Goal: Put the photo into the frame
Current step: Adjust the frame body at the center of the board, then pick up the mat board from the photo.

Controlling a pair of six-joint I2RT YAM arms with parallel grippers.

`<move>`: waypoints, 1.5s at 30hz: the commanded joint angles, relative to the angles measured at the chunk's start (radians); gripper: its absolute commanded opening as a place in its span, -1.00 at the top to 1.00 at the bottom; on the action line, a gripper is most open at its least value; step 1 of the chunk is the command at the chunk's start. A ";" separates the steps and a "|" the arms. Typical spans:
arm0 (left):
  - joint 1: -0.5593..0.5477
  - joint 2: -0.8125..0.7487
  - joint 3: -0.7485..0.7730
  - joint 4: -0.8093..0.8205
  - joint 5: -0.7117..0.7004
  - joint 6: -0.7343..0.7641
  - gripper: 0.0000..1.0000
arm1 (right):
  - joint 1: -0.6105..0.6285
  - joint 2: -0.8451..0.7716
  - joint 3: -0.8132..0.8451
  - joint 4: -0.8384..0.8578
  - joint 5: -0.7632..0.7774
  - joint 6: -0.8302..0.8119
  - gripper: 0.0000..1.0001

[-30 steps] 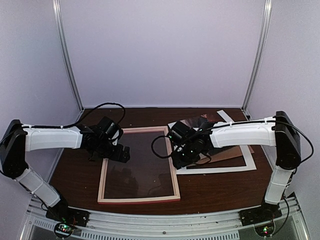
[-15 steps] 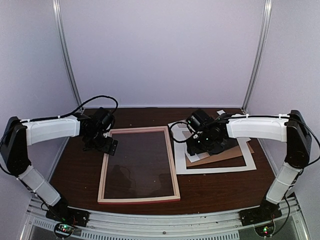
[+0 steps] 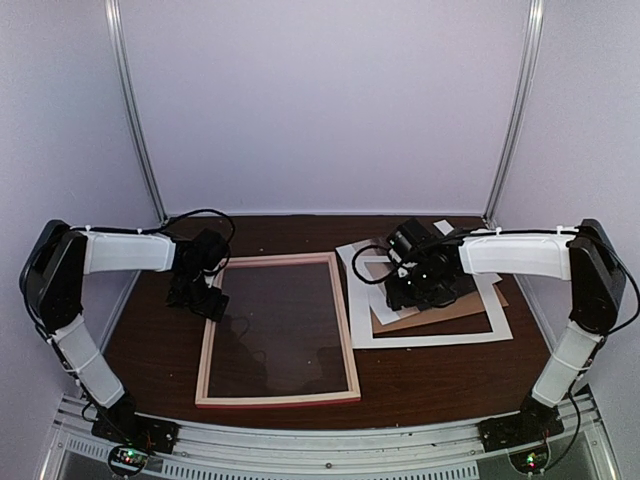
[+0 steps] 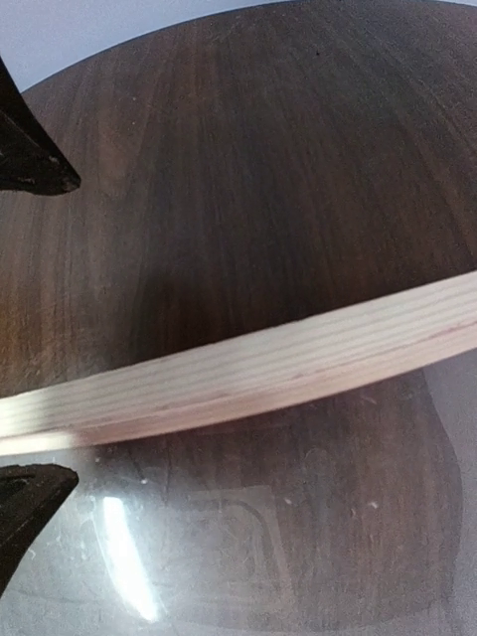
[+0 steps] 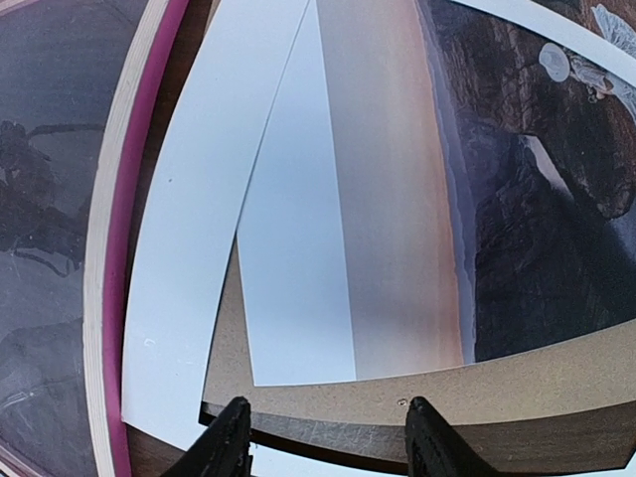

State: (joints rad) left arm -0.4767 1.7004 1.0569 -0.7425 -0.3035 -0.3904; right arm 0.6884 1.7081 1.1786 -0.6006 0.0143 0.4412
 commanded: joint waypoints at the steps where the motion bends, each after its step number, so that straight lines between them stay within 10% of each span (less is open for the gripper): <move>1: 0.016 0.025 0.025 -0.019 -0.057 0.011 -0.88 | -0.006 -0.019 -0.030 0.019 -0.012 -0.004 -0.05; 16: 0.134 0.009 0.044 -0.040 -0.166 -0.025 -0.96 | -0.131 -0.135 -0.145 -0.019 -0.003 -0.033 -0.10; 25: 0.115 -0.271 -0.031 0.165 0.222 -0.065 -0.95 | -0.357 -0.251 -0.250 -0.051 -0.039 -0.062 -0.13; 35: -0.082 -0.235 0.039 0.266 0.405 -0.143 -0.95 | -0.668 -0.298 -0.290 -0.040 -0.087 -0.114 -0.17; 45: -0.253 0.000 0.213 0.308 0.466 -0.137 -0.95 | -0.845 -0.299 -0.340 -0.022 -0.153 -0.125 -0.68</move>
State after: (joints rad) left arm -0.6811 1.6184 1.1831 -0.4938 0.1135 -0.5232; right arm -0.1249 1.4223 0.8684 -0.6369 -0.0906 0.3161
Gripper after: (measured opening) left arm 0.977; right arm 0.781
